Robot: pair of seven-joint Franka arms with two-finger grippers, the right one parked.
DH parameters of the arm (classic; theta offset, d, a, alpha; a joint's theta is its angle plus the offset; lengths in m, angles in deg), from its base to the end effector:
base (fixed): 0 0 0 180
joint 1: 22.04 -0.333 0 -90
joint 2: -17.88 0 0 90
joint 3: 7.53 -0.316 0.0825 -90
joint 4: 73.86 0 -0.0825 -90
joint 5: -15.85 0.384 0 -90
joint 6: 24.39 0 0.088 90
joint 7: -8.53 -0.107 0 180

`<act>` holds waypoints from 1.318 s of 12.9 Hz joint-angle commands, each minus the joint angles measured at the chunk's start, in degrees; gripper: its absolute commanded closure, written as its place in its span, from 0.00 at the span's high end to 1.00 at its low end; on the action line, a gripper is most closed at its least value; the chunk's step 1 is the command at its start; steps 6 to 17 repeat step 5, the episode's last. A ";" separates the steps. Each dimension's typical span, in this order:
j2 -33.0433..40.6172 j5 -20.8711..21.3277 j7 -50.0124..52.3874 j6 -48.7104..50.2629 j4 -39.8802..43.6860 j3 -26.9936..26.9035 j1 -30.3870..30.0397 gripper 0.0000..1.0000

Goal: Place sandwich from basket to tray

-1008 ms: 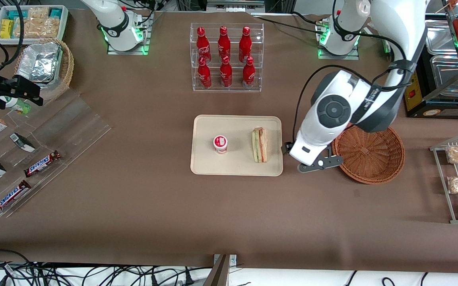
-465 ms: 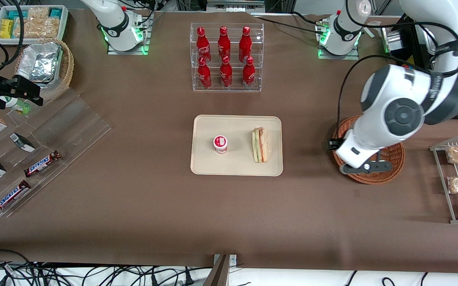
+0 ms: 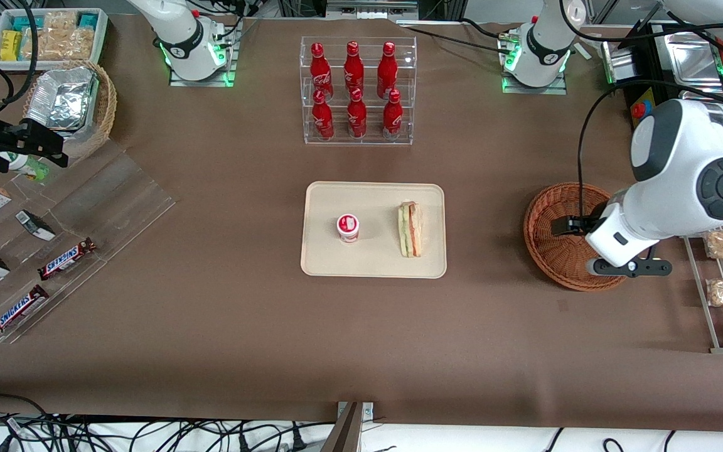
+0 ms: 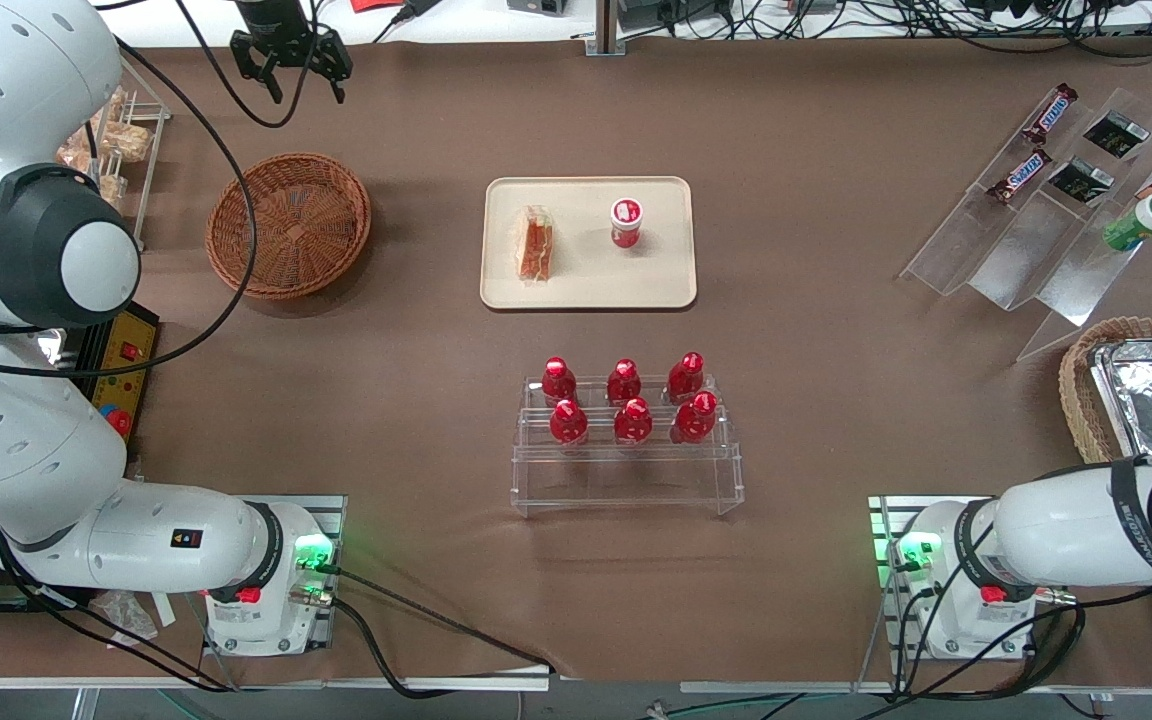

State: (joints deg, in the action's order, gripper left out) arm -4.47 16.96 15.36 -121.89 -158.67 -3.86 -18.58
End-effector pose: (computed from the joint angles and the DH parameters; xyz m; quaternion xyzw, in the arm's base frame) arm 0.6523 -0.0740 0.4396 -0.9965 0.0033 0.0835 0.0073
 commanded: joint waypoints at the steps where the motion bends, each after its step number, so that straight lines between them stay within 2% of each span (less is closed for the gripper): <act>1: 0.99 -2.08 -5.07 1.52 0.18 -3.22 0.50 1.00; 3: 0.47 -2.17 -5.25 2.48 2.45 -3.76 0.50 1.00; 17: 0.47 -3.13 -5.43 2.75 2.46 -3.94 0.41 1.00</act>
